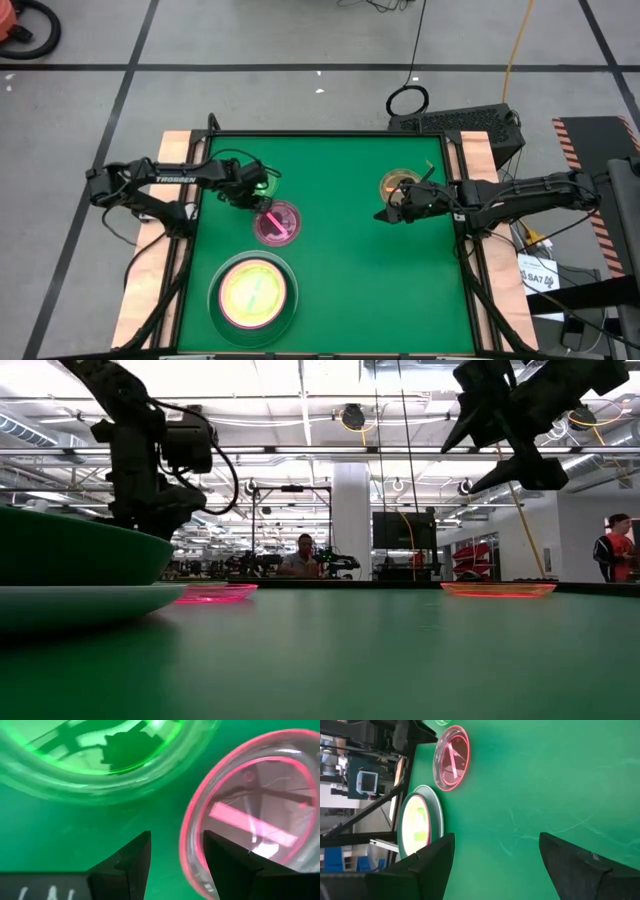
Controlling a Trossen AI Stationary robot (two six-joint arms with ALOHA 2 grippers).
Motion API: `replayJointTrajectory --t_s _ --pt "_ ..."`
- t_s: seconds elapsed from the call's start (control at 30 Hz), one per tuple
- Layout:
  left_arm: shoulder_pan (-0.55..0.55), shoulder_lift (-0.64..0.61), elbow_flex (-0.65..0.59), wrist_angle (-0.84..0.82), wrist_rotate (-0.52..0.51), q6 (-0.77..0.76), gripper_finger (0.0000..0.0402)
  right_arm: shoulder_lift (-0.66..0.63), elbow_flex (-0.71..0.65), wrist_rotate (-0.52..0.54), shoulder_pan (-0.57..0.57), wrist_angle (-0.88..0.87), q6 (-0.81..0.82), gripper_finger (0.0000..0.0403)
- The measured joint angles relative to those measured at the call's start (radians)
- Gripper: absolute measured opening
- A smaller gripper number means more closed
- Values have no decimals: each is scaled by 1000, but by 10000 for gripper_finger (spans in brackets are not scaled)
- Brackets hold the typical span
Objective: Stack plastic plates
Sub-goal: Stack the small pink plate on top of the stacked small green plate
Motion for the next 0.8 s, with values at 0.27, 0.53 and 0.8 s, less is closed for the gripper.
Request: replayJointTrajectory --t_s 0.27,0.53,0.8 --pt "-4 0 -51 104 18 -54 186 0 0 3 0 23 15 281" --pt "-13 -4 -113 171 25 -67 144 0 0 4 0 31 15 281" --pt "-43 -3 -127 209 23 -81 82 0 0 5 0 30 13 281"
